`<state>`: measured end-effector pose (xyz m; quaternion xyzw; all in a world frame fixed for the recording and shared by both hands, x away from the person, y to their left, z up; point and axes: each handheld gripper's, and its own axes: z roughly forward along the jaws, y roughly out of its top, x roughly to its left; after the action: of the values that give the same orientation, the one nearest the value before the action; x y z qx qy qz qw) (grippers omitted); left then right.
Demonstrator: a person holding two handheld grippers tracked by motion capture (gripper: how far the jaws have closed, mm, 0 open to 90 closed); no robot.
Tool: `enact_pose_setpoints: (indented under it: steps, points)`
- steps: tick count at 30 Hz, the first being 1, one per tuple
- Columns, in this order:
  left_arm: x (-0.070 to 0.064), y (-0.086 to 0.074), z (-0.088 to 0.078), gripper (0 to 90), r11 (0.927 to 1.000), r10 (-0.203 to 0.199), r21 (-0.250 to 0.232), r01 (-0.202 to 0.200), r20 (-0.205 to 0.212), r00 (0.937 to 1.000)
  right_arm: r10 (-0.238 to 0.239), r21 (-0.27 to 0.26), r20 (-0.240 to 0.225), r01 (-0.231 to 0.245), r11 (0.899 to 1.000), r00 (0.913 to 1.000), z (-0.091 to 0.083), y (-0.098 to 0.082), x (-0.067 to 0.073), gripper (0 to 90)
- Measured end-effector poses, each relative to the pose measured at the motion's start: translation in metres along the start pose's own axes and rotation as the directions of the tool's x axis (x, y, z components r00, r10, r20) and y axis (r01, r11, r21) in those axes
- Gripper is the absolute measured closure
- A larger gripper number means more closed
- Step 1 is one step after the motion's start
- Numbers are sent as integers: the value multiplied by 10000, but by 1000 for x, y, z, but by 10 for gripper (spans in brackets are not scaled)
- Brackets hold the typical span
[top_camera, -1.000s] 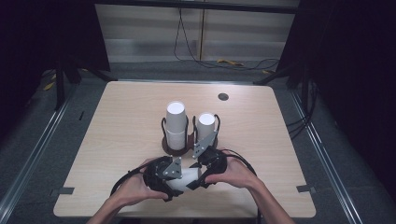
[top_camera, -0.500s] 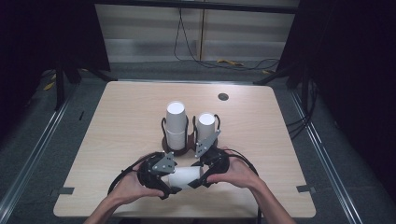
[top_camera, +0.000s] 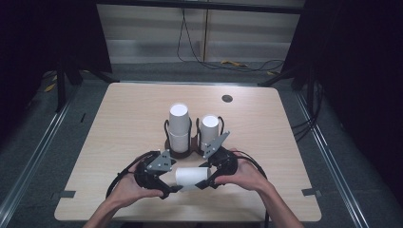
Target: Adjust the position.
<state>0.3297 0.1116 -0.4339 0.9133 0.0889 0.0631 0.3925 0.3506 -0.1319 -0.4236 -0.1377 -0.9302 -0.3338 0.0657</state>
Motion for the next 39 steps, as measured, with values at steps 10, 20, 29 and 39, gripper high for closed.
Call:
enact_pose_setpoints:
  steps: [10,20,29,39]
  points:
    - [4,-3,-11,158,9959,-587,-695,580,-81,9982,201,-383,473,-183,9991,9987,-16,-11,-4,351]
    - [11,-15,-24,169,9784,-1372,-1538,1381,161,9904,187,-1597,686,-75,9871,9975,-25,-17,0,349]
    - [12,-17,-30,176,9513,-1664,-2567,1705,377,9853,348,-2406,383,-246,9703,9987,-16,-24,-3,349]
    - [14,-19,-30,166,9391,-1859,-2828,1951,591,9808,303,-2956,221,-224,9551,9993,-8,-28,-5,350]
